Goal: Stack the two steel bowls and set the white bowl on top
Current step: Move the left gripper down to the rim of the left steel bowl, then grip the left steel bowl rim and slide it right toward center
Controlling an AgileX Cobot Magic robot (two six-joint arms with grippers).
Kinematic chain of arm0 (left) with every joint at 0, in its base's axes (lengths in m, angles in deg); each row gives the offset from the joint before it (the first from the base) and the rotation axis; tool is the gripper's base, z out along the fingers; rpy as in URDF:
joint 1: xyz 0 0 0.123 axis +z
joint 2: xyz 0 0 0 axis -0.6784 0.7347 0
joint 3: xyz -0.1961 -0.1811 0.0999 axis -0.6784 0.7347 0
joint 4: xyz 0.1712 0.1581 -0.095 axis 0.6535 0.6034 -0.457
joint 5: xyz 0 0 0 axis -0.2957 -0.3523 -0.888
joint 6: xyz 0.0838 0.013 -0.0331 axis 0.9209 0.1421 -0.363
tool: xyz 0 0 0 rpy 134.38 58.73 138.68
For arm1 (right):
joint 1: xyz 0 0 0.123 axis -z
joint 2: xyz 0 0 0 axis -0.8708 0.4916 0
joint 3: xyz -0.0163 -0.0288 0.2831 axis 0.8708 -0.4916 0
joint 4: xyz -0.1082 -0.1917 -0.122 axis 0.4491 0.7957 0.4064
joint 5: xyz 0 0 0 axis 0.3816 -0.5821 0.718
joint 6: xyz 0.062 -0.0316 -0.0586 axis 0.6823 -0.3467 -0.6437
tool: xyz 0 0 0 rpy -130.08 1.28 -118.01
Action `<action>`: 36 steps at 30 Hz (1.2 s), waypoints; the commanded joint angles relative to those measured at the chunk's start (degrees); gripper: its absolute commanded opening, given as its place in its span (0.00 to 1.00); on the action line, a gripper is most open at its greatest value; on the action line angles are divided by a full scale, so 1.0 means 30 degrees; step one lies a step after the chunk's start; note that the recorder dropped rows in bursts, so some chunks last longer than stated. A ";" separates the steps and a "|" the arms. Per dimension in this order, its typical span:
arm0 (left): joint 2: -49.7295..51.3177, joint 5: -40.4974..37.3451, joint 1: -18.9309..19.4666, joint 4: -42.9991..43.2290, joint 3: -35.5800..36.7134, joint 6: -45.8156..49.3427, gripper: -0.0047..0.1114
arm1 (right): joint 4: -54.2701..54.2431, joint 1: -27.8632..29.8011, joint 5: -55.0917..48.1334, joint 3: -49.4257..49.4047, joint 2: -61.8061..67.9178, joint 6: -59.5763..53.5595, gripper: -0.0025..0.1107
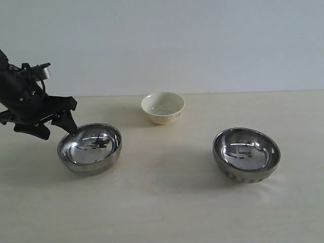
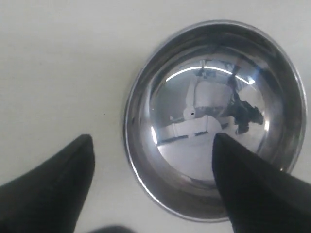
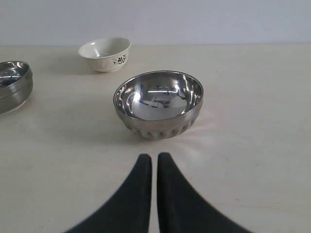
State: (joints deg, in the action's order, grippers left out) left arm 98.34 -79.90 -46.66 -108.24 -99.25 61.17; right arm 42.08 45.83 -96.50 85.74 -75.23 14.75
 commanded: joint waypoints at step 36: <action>0.1797 -0.1499 -0.0109 -0.1211 -0.0046 0.0782 0.07 | 0.0034 0.0100 0.0094 -0.0091 -0.0105 0.0000 0.02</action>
State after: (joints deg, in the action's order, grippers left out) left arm 106.48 -82.97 -46.66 -109.62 -99.28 63.03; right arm 42.08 45.83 -96.50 85.74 -75.23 14.75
